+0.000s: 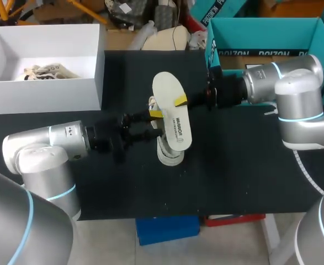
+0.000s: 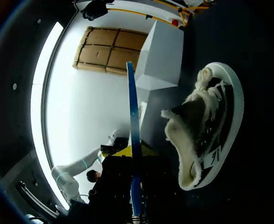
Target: Take the shoe out of the shoebox, open the shoe tongue, remove and reinsert the insole, then place the shoe into the shoebox
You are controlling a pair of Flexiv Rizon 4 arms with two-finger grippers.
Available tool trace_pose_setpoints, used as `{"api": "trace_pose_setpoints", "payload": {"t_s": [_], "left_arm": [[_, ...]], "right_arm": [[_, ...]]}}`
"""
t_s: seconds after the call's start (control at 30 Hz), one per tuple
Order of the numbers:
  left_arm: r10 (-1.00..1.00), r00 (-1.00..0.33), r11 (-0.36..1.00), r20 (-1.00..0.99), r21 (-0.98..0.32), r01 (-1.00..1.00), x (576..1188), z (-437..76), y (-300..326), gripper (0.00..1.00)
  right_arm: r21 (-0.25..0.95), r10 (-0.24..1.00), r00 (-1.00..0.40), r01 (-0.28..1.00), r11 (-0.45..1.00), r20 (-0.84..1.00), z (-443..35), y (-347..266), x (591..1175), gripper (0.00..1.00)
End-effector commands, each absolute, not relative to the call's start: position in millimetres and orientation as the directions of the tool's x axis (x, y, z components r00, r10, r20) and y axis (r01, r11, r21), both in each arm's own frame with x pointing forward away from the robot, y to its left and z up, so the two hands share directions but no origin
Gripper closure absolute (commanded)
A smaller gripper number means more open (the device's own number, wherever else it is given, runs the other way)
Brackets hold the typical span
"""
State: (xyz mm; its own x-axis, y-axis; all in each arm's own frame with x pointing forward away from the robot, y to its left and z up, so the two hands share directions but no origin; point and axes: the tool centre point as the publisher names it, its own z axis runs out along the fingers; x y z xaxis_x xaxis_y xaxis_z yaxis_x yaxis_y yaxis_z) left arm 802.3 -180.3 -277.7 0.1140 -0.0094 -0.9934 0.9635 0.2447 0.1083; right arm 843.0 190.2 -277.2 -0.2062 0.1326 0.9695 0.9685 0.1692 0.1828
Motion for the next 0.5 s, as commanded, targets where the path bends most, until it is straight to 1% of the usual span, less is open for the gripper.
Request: {"api": "trace_pose_setpoints", "payload": {"t_s": [0.03, 0.07, 0.1, 0.17, 0.23, 0.3, 0.4, 0.47, 0.5], "left_arm": [[-0.004, 0.117, 0.235, -0.993, 0.113, 0.965, 815.9, -280.3, -202.0, 0.35], [-0.003, 0.118, 0.234, -0.993, 0.114, 0.966, 816.9, -280.0, -204.0, 0.47], [-0.004, 0.118, 0.233, -0.993, 0.114, 0.966, 817.7, -279.7, -205.9, 0.50], [-0.004, 0.121, 0.231, -0.993, 0.117, 0.966, 818.9, -279.7, -209.1, 0.50], [-0.002, 0.123, 0.228, -0.992, 0.120, 0.966, 821.0, -279.4, -212.6, 0.56], [-0.001, 0.126, 0.225, -0.992, 0.122, 0.967, 822.6, -278.7, -214.6, 0.57], [-0.001, 0.131, 0.223, -0.991, 0.128, 0.966, 823.9, -277.3, -216.9, 0.61], [-0.001, 0.134, 0.221, -0.991, 0.131, 0.966, 824.9, -276.8, -218.3, 0.68], [-0.001, 0.136, 0.221, -0.991, 0.132, 0.966, 825.2, -276.6, -218.7, 0.69]], "right_arm": [[0.181, 0.134, -0.205, 0.968, 0.171, 0.969, -277.3, 190.7, 843.6, 1.00], [0.181, 0.134, -0.205, 0.968, 0.171, 0.969, -277.3, 190.7, 843.6, 1.00], [0.181, 0.134, -0.205, 0.968, 0.171, 0.969, -277.3, 190.7, 843.6, 1.00], [0.181, 0.134, -0.205, 0.968, 0.171, 0.969, -277.3, 190.7, 843.6, 1.00], [0.181, 0.134, -0.205, 0.968, 0.171, 0.969, -277.3, 190.7, 843.6, 1.00], [0.181, 0.134, -0.205, 0.968, 0.171, 0.969, -277.3, 190.7, 843.6, 1.00], [0.181, 0.134, -0.205, 0.968, 0.171, 0.969, -277.3, 190.7, 843.6, 1.00], [0.181, 0.134, -0.205, 0.968, 0.171, 0.969, -277.3, 190.7, 843.6, 1.00], [0.181, 0.134, -0.205, 0.968, 0.171, 0.969, -277.3, 190.7, 843.6, 1.00]]}}
